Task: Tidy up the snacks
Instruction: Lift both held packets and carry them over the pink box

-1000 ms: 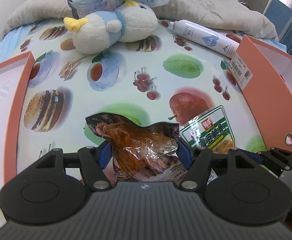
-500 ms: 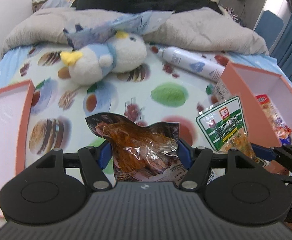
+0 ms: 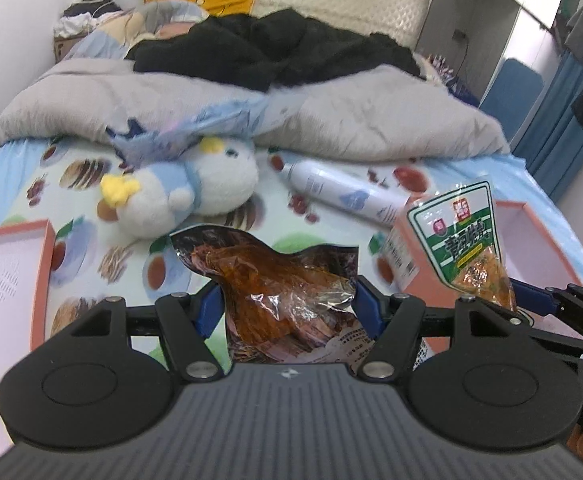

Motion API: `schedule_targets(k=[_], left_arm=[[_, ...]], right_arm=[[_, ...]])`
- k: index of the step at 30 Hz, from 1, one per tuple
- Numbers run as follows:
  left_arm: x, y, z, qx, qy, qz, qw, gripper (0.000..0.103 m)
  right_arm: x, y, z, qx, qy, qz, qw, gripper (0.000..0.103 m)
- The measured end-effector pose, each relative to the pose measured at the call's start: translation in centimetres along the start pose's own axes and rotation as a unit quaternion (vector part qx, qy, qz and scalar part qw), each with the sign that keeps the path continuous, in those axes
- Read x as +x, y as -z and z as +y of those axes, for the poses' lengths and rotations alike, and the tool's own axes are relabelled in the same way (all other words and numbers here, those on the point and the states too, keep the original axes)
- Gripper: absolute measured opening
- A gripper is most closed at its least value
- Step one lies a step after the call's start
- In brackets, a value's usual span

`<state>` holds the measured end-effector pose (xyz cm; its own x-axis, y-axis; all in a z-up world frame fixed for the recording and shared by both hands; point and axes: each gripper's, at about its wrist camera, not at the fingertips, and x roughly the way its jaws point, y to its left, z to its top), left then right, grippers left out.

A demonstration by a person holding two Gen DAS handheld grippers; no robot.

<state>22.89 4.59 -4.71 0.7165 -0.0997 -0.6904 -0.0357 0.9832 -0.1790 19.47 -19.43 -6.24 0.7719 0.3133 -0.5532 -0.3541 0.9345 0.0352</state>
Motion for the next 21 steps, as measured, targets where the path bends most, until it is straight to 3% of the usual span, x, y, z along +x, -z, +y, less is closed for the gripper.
schedule_targets(k=[10,21], left_arm=[[-1.8,-3.7,-3.3,0.000,0.025,-0.045,0.9987,0.071],[-0.8,-6.2,-8.5,0.023,0.063,-0.058,0.9961,0.071]], right_arm=[[-2.7,-3.3,-3.3,0.008,0.027,-0.056,0.998,0.048],[-4.2,-4.2,-8.8,0.028,0.061,-0.080,0.995,0.048]])
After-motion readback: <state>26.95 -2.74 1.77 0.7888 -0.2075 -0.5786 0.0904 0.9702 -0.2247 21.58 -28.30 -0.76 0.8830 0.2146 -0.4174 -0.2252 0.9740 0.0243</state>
